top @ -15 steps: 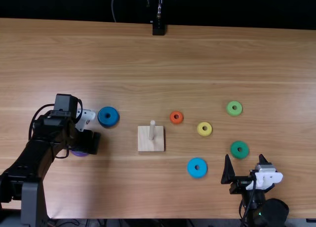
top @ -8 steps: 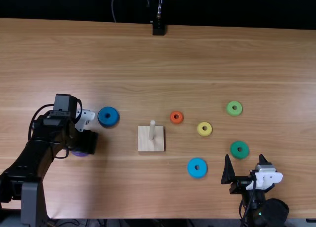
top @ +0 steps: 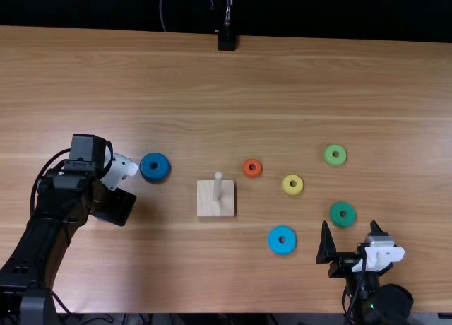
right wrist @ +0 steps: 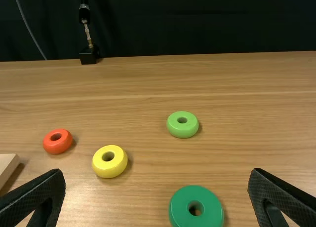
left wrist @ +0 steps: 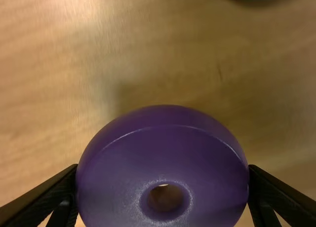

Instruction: Build the Hanoi tower: stack the rings onto the peg from bottom to top in this color order: purple, dark blue, light blue, dark green, light green, yellow, orange.

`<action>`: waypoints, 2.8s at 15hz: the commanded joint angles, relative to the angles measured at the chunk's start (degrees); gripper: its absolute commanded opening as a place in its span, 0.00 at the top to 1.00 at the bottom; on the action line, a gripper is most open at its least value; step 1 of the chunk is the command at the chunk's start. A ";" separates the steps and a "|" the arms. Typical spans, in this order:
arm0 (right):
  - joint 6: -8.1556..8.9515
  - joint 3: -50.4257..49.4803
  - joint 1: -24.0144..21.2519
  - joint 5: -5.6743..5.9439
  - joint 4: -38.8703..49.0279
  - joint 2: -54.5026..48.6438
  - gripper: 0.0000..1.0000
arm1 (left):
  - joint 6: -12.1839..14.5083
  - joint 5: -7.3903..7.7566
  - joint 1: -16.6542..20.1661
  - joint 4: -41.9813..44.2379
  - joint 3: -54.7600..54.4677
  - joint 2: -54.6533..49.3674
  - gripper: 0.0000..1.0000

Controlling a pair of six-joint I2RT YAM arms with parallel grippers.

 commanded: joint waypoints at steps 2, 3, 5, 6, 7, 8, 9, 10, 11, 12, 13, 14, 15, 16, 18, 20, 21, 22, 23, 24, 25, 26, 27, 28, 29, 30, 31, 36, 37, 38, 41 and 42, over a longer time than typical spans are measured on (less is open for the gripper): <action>0.11 -3.39 -0.43 0.21 -4.27 -0.73 0.00 | 1.99 0.63 -0.51 -7.28 5.58 -2.72 1.00; 0.11 -3.39 -0.43 0.21 -4.27 -0.73 0.00 | 1.78 0.84 -0.95 -10.97 7.78 -2.89 1.00; 0.11 -3.39 -0.43 0.21 -4.27 -0.73 0.00 | -1.28 0.94 -4.90 -16.14 12.09 -4.04 1.00; 0.11 -3.39 -0.43 0.21 -4.27 -0.73 0.00 | -3.81 0.94 -5.96 -17.82 13.93 -5.71 1.00; 0.11 -3.39 -0.34 0.21 -4.27 -0.73 0.00 | -6.24 0.94 -6.66 -18.98 16.04 -6.58 1.00; 0.11 -3.48 -0.43 0.21 -4.27 -0.73 0.00 | -8.77 1.15 -7.54 -20.04 17.89 -6.76 1.00; 0.11 -3.39 -0.43 0.21 -4.27 -0.73 0.00 | -11.09 2.53 -8.95 -21.83 20.00 -6.94 1.00; 0.11 -3.39 -0.43 0.21 -4.27 -0.73 0.00 | -13.09 4.64 -10.35 -24.36 22.55 -7.11 1.00; 0.11 -3.48 -0.43 0.21 -4.27 -0.73 0.00 | -14.78 6.53 -11.23 -26.47 25.36 -6.94 1.00; 0.11 -3.48 -0.43 0.21 -4.27 -0.73 0.00 | -16.04 6.85 -11.94 -27.53 27.73 -6.58 1.00; 0.11 -3.39 -0.43 0.21 -4.27 -0.73 0.00 | -16.78 6.96 -12.73 -28.58 30.37 -6.06 1.00; 0.11 -3.39 -0.43 0.21 -4.27 -0.73 0.00 | -17.20 6.96 -13.61 -29.74 32.74 -5.71 1.00; 0.11 -3.39 -0.43 0.21 -4.27 -0.73 0.00 | -17.20 6.96 -14.57 -30.90 34.76 -4.39 1.00; 0.11 -3.39 -0.34 0.21 -4.27 -0.73 0.00 | -17.42 6.96 -15.36 -32.17 36.61 -3.07 1.00; 0.11 -3.39 -0.34 0.21 -4.27 -0.73 0.00 | -18.58 6.96 -16.77 -36.18 41.00 -1.14 1.00; 0.11 -3.39 -0.34 0.21 -4.27 -0.73 0.00 | -18.68 6.96 -18.53 -38.18 45.84 2.47 1.00; 0.11 -3.39 -0.43 0.21 -4.27 -0.73 0.00 | -18.68 6.96 -19.85 -38.18 47.51 3.61 1.00; 0.11 -3.48 -0.34 0.21 -4.27 -0.73 0.00 | -18.79 6.96 -20.90 -38.18 48.83 4.84 1.00; 0.11 -3.39 -0.34 0.21 -4.27 -0.73 0.00 | -19.74 6.96 -21.87 -38.18 50.14 6.16 1.00; 0.11 -3.39 -0.43 0.21 -4.27 -0.73 0.00 | -21.00 6.96 -22.75 -38.18 51.02 7.39 1.00; 0.11 -3.39 -0.43 0.21 -4.27 -0.73 0.00 | -21.53 6.96 -23.89 -38.18 51.81 8.27 1.00; 0.11 -3.39 -0.34 0.21 -4.27 -0.73 0.00 | -21.63 6.96 -25.21 -38.18 52.52 9.06 1.00; 0.11 -3.48 -0.34 0.21 -4.27 -0.73 0.00 | -21.63 6.85 -26.26 -38.07 52.96 9.94 1.00; 0.11 -3.39 -0.34 0.21 -4.27 -0.73 0.00 | -22.27 6.85 -27.14 -37.97 53.48 10.82 1.00; 0.11 -3.39 -0.34 0.21 -4.27 -0.73 0.00 | -23.64 6.85 -27.93 -37.76 54.19 11.52 1.00; 0.11 -3.48 -0.43 0.21 -4.27 -0.73 0.00 | -24.48 6.85 -28.63 -37.34 54.72 12.05 1.00; 0.11 -3.39 -0.43 0.21 -4.27 -0.73 0.00 | -24.48 6.96 -29.43 -37.23 54.98 12.58 1.00; 0.11 -3.39 -0.43 0.21 -4.27 -0.73 0.00 | -25.96 6.96 -30.74 -36.81 57.35 15.30 1.00; 0.11 -3.39 -0.43 0.21 -4.27 -0.73 0.00 | -25.96 6.96 -30.74 -35.96 58.06 15.92 1.00; 0.11 -3.39 -0.43 0.21 -4.27 -0.73 0.00 | -25.96 6.96 -30.74 -35.33 58.49 16.00 1.00; 0.11 -3.48 -0.43 0.21 -4.27 -0.73 0.00 | -25.96 6.96 -30.74 -34.91 58.67 16.27 1.00; 0.11 -3.39 -0.34 0.21 -4.27 -0.73 0.00 | -25.96 6.96 -30.74 -34.91 58.76 16.88 1.00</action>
